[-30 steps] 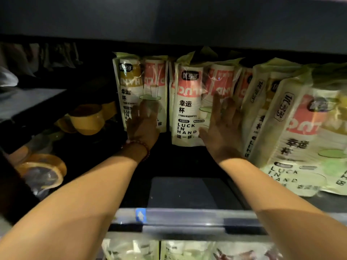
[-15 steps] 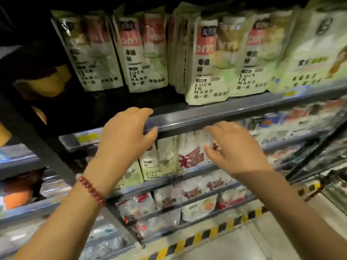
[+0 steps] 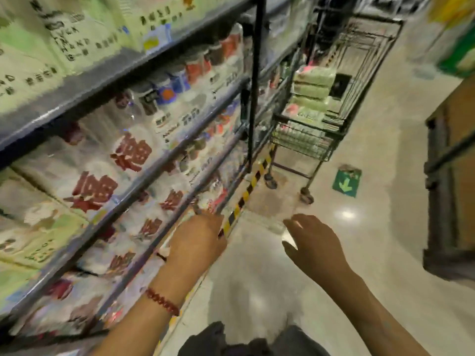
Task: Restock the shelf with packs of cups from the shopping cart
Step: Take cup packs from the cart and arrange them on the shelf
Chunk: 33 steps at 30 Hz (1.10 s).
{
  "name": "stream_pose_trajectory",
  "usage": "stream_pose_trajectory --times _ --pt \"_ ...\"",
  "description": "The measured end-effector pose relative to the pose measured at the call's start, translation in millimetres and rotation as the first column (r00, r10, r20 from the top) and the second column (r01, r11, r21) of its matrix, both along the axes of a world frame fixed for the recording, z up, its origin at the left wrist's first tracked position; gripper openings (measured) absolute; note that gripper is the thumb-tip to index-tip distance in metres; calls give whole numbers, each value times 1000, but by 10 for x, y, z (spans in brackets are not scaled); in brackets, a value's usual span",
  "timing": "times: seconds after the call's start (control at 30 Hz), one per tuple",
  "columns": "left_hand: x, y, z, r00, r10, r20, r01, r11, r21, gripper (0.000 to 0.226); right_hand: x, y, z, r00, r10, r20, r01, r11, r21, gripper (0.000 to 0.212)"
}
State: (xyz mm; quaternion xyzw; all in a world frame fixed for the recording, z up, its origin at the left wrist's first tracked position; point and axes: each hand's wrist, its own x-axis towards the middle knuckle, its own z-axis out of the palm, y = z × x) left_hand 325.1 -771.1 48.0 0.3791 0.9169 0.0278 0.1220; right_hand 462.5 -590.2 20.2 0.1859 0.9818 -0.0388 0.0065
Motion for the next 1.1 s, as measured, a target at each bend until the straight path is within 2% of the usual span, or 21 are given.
stream_pose_trajectory --times 0.07,0.13,0.23,0.3,0.37,0.47,0.6,0.7,0.83,0.9,0.97,1.0,1.1 --pt "179 461 -176 996 -90 13 90 995 -32 29 372 328 -176 996 -90 4 90 996 -6 51" --pt "364 966 -393 981 -179 -68 178 984 -27 35 712 671 -298 983 -185 -7 185 982 -30 52" --pt "738 1850 -519 965 -264 -7 264 965 8 42 1141 1289 -470 965 -263 -16 263 964 -38 55" --pt "966 2427 -560 947 -320 -39 321 946 33 44 1349 1702 -540 945 -328 -14 327 944 -44 55" --pt "1180 2945 -471 942 -334 17 333 942 40 33 1529 2059 -621 927 -374 -3 373 925 -65 54" --pt "1314 3589 -425 933 -349 89 348 937 29 42 1654 2590 -664 911 -412 16 412 908 -79 53" --pt "1183 4263 -559 943 -324 69 316 943 105 36 1609 3326 -650 904 -427 -22 425 902 -77 50" --pt "969 4791 -636 946 -298 130 293 955 53 43 1459 3960 -720 895 -445 -14 444 894 -55 47" --pt "583 5514 -877 949 -290 123 287 957 40 43 1151 4775 -863 891 -454 22 454 890 -47 42" --pt "505 5646 -897 954 -263 146 257 965 62 42 1034 4935 -873 892 -452 20 452 891 -36 43" --pt "188 6277 -973 957 -254 142 237 964 121 47 759 5631 -888 894 -447 8 448 894 -30 44" --pt "165 6293 -952 963 -238 129 221 966 136 47 723 5653 -863 887 -461 22 461 886 -39 45" --pt "-116 6929 -851 964 -209 166 191 974 120 48 442 6314 -791 897 -441 -5 441 896 -55 43"
